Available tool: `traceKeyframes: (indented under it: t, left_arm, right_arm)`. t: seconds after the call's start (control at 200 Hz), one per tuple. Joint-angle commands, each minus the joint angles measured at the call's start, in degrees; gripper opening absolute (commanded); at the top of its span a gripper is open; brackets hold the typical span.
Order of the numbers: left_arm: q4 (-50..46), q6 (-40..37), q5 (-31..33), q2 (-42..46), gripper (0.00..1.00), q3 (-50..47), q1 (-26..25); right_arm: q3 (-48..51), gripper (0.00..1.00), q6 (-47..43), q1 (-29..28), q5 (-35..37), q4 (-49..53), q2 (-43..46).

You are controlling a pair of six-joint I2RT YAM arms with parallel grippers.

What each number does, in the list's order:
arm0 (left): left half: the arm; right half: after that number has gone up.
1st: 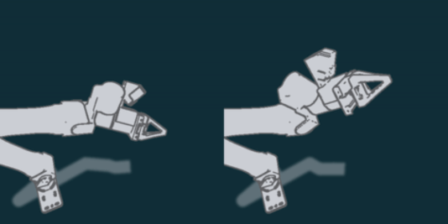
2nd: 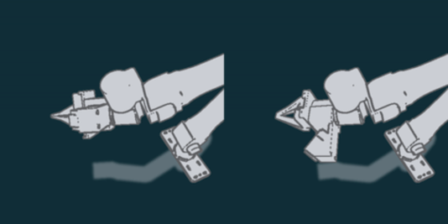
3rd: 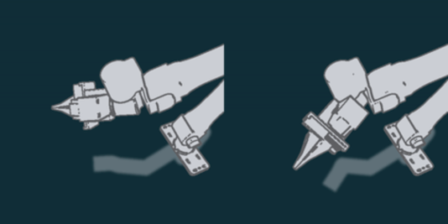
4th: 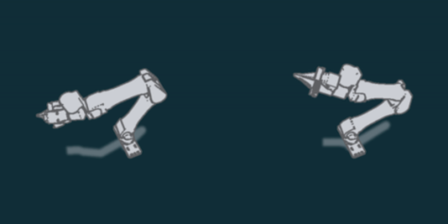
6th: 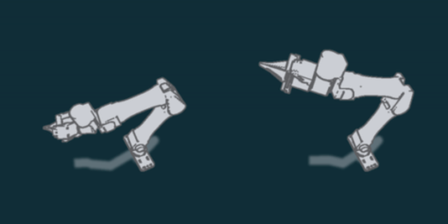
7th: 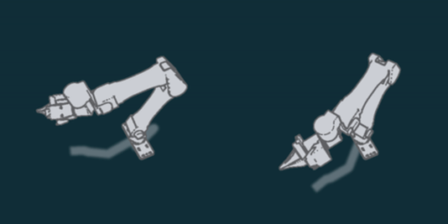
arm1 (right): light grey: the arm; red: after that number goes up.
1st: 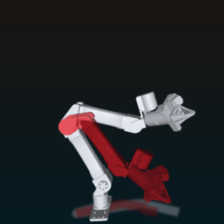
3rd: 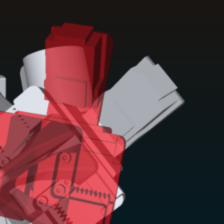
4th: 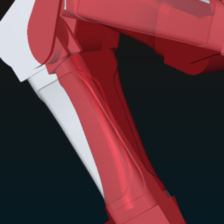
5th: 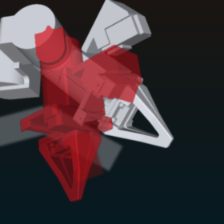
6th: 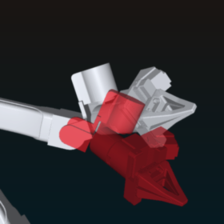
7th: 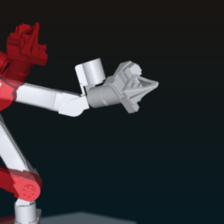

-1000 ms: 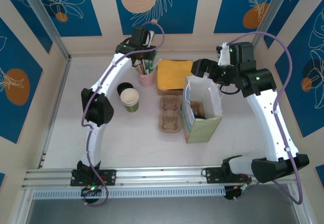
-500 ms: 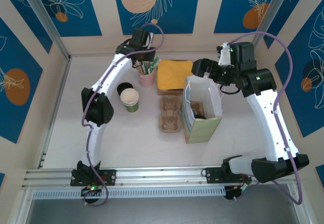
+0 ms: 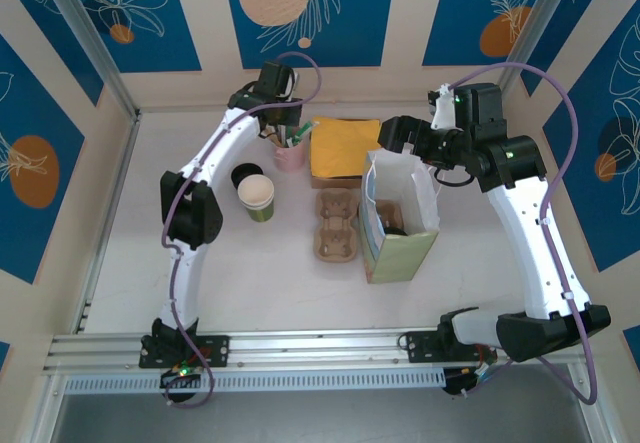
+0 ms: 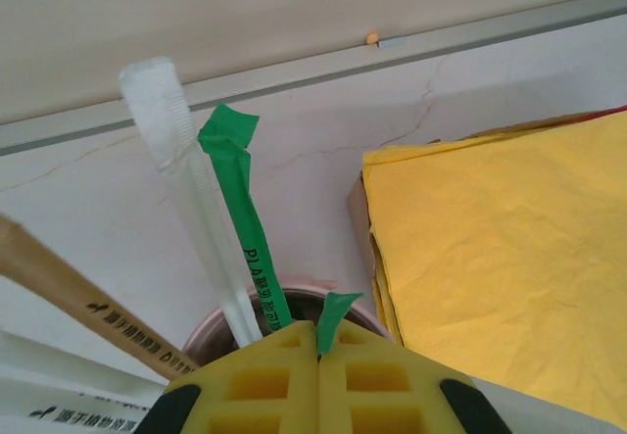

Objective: Pack the takeout coffee

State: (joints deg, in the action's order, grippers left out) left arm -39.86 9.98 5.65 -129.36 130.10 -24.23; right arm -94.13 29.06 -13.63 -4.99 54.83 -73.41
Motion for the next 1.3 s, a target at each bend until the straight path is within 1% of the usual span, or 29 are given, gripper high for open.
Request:
traceKeyframes:
  t: [0.0, 0.78, 1.295]
  left_arm:
    - [-0.8, -1.1, -0.1, 3.1, 0.00, 1.2, 0.7]
    - [-2.2, -1.9, 0.8, 6.7, 0.00, 1.4, 0.7]
    - [0.0, -0.2, 0.5, 9.0, 0.00, 1.5, 0.6]
  right_arm:
    - [-0.8, 0.99, 0.9, 0.3, -1.8, -0.4, -0.2]
    - [-1.9, 0.99, 0.8, -0.2, -2.5, -0.6, -2.4]
    - [-1.5, 0.99, 0.1, 0.0, -2.6, -0.5, -2.2]
